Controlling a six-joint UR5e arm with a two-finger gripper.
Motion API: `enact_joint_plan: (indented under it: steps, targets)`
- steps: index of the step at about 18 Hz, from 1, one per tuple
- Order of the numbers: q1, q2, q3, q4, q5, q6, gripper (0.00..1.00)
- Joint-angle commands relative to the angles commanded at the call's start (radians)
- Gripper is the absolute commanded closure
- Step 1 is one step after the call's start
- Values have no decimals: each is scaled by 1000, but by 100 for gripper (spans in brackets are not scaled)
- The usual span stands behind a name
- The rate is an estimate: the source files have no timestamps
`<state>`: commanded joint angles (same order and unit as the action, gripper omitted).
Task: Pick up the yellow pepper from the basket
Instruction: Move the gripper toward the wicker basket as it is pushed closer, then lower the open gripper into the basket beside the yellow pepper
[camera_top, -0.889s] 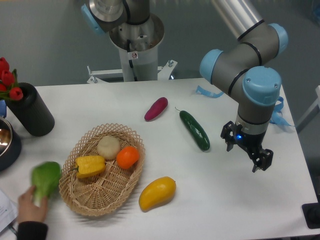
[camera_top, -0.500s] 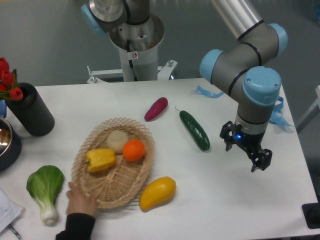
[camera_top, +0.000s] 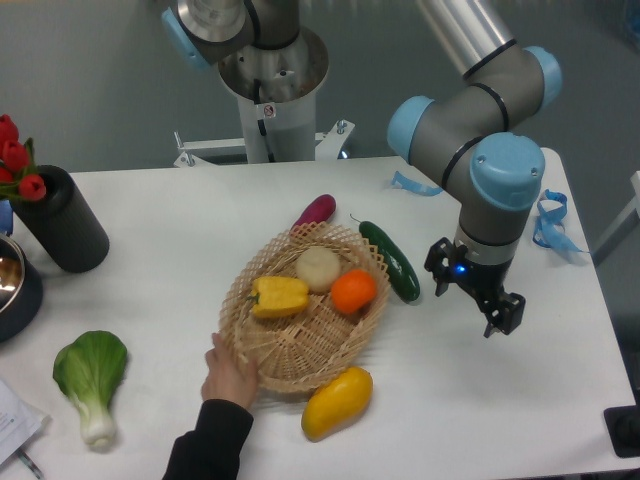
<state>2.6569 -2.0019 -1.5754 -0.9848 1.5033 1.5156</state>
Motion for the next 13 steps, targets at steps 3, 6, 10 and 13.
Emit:
enact_joint_plan:
  steps: [3,6,10,13]
  targets:
    - [0,8,-26,3,-8,-38,0]
    - [-11,14,-35,8,-24,-60,0]
    - [-32,28,-77,12,-106,-103,0]
    - [-51,90,-136,12,-104,-94,0]
